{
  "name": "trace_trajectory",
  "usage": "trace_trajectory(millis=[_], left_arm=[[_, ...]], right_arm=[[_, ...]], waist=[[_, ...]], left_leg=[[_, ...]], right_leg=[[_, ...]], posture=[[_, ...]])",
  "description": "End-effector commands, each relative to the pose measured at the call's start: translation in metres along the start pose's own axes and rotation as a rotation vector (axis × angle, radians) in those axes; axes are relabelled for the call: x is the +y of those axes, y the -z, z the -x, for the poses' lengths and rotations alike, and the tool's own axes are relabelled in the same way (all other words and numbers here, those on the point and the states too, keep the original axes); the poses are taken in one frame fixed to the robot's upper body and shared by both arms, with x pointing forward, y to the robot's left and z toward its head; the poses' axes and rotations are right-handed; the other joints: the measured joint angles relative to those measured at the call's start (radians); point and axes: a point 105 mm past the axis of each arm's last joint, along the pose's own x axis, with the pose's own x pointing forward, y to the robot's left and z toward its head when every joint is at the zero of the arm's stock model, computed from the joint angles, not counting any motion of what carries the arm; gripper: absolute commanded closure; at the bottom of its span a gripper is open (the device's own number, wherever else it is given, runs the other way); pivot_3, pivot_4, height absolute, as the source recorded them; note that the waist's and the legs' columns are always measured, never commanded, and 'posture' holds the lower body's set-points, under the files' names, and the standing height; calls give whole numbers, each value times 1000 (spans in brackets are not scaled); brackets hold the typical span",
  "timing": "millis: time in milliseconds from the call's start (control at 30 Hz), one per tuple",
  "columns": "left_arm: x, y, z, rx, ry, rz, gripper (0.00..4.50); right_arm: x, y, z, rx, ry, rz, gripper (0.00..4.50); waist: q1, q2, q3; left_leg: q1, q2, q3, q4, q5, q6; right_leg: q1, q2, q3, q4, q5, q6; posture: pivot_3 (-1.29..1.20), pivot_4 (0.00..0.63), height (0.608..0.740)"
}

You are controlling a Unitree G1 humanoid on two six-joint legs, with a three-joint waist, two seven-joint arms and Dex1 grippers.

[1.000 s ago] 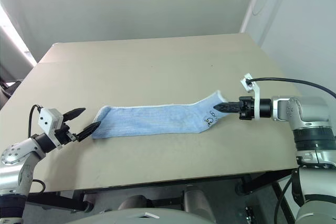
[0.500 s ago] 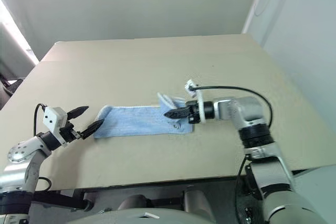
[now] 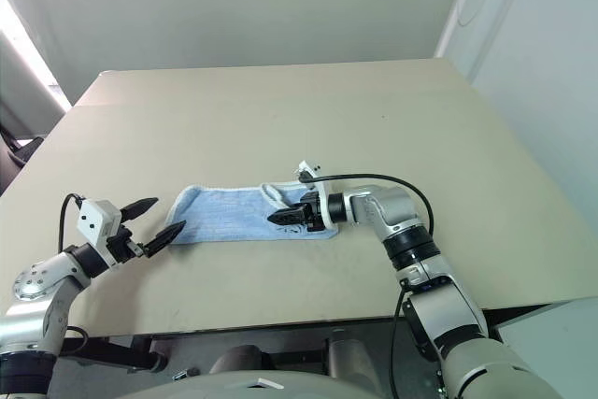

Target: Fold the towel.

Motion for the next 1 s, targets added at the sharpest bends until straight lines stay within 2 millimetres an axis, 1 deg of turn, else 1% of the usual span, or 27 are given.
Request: trace_trajectory(millis=[33,67,133,200,267,333,400,467,567,633,733,767,800,833,867,900,967,1000], left_arm=[[7,-15,7,-36,-23,-34,0],[7,-14,8,-34,-26,-34,0],[8,-14,10,-32,-30,-34,0],[11,-15,12,-29,-39,-35,0],[13,-15,13,-29,-45,-35,0],[15,-17,12,-33,-46,-37,0],[16,-18,11,-33,-47,-39,0],[16,-19,11,-32,-45,-40,0],[16,-20,12,-38,-49,-43,0],[16,-20,13,-38,-55,-45,0],[17,-21,16,-36,-65,-48,0],[18,-21,16,-36,-68,-48,0],[18,-21,17,-37,-72,-48,0],[19,-21,17,-37,-75,-48,0],[19,-21,17,-36,-77,-47,0],[19,-20,18,-26,-78,-43,0],[19,-12,21,36,-80,2,0],[20,-6,24,93,-78,33,0]], right_arm=[[33,-29,9,-94,-142,123,2006],[40,-38,16,-132,-175,132,1629],[47,-52,30,-208,-192,182,1629],[43,-64,39,-277,-163,196,1629],[32,-74,43,-355,-98,222,1629],[9,-67,31,-332,29,290,1629],[-3,-59,21,-309,76,329,1629],[-14,-44,10,-272,99,339,1629],[-22,-3,-8,-142,86,371,1629],[-28,21,-16,-69,98,390,1629],[-37,43,-24,17,135,418,1629],[-40,47,-25,38,149,440,1629],[-42,46,-26,36,168,453,1629],[-45,44,-27,30,183,451,1256],[-46,41,-27,22,192,447,1041],[-47,37,-27,11,199,449,718],[-43,23,-23,-34,174,457,7],[-39,14,-20,-62,156,447,7]], waist=[[0,0,0],[0,0,0],[1,0,0],[2,-1,-1],[1,-1,-1],[0,-1,-1],[-3,-1,-1],[-6,-1,-1],[-5,-1,-1],[-2,-1,-1],[-4,-1,-3],[-5,-2,-4],[-7,-2,-4],[-11,-2,-4],[-14,-2,-4],[-19,-2,-4],[-25,-2,-4],[-25,-2,-4]], left_leg=[[0,0,0,0,0,0],[0,0,0,0,0,0],[-1,0,0,0,0,0],[0,0,0,0,0,0],[1,0,0,0,0,0],[2,0,0,1,0,0],[2,0,0,1,0,0],[2,0,0,0,0,0],[1,1,0,0,0,0],[1,0,0,0,0,0],[2,0,0,0,0,0],[5,0,0,0,0,0],[8,0,0,0,0,0],[12,0,0,0,0,0],[17,0,0,-1,0,-1],[19,1,0,-1,0,-1],[20,1,0,0,0,-1],[20,1,0,0,0,-1]], right_leg=[[0,0,0,0,0,0],[0,0,0,0,0,0],[0,0,0,0,0,0],[1,0,-1,0,0,0],[2,0,-2,0,0,0],[2,0,-2,0,0,-1],[3,1,-2,0,0,-1],[2,2,-1,0,0,-1],[1,2,-1,0,1,0],[1,1,-1,0,1,0],[2,0,-1,1,1,-1],[5,0,-1,1,0,-1],[8,0,-1,0,0,-2],[12,0,-1,0,-1,-4],[17,0,-1,0,-2,-5],[18,0,-1,0,-2,-5],[19,0,-1,1,-1,-5],[20,1,0,1,-1,-5]], posture=[[0,0,740],[0,0,740],[0,0,740],[0,0,740],[0,0,740],[0,0,740],[0,0,740],[0,0,740],[0,0,740],[0,0,740],[0,0,740],[0,0,740],[0,0,740],[0,0,740],[0,0,740],[0,0,740],[0,0,740],[0,0,740]])
